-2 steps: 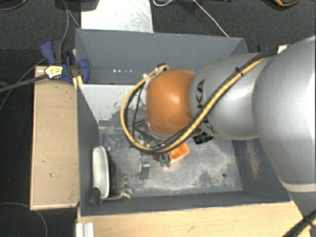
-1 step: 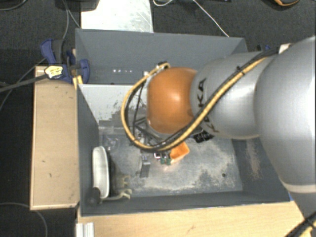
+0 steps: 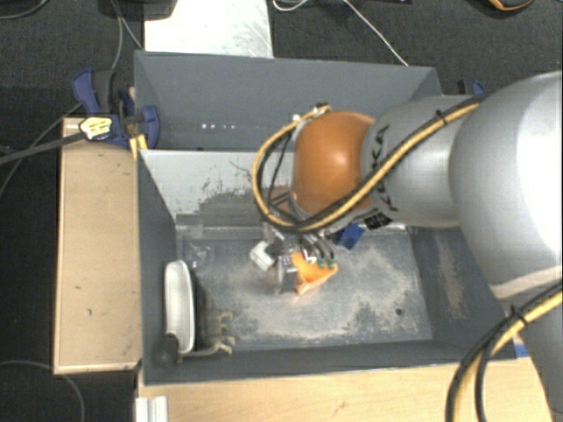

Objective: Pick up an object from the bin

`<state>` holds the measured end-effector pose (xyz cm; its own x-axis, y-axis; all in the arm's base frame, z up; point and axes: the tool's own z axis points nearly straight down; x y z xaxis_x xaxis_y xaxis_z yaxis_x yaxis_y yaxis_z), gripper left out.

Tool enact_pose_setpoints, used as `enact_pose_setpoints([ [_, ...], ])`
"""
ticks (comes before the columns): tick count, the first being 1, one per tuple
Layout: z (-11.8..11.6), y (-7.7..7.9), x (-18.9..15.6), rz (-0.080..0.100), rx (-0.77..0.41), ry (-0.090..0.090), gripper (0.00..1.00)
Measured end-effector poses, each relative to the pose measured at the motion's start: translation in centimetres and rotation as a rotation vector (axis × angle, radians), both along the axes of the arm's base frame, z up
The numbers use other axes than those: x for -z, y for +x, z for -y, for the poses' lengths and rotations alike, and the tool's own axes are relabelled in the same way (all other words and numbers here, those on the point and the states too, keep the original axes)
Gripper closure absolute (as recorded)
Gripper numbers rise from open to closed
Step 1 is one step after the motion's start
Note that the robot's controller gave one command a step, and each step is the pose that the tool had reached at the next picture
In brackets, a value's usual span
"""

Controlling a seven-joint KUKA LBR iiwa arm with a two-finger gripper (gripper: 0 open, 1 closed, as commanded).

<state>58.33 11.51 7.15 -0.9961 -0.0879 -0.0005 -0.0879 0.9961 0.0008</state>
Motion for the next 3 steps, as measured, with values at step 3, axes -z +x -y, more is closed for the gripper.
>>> enact_pose_setpoints([
  [3,-0.2,0.0,0.0,0.009,0.292,0.004,0.0],
])
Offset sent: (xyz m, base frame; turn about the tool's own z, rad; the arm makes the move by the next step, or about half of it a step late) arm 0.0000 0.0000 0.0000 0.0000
